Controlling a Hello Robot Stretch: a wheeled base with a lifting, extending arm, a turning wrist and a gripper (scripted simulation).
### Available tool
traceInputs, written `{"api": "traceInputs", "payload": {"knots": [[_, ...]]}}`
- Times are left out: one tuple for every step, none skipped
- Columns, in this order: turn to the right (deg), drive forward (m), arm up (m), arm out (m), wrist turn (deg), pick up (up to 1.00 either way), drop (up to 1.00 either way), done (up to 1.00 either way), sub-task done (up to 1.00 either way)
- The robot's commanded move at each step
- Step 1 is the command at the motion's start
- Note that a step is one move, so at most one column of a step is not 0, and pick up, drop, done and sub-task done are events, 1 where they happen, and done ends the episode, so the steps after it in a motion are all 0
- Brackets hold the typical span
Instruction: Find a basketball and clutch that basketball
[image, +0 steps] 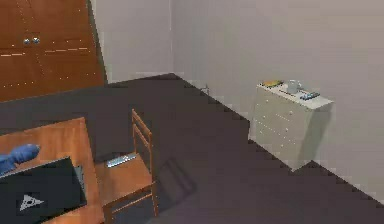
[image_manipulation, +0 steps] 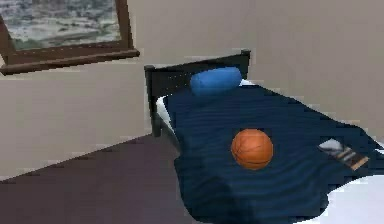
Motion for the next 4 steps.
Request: {"api": "traceInputs", "payload": {"knots": [[45.0, 0.0, 0.0, 0.0, 0.0, 0.0, 0.0, 0.0, 0.0], [45.0, 0.0, 0.0, 0.0, 0.0, 0.0, 0.0, 0.0, 0.0], [12.0, 0.0, 0.0, 0.0, 0.0, 0.0, 0.0, 0.0, 0.0], [0.0, 0.05, 0.0, 0.0, 0.0, 0.0, 0.0, 0.0, 0.0]]}}
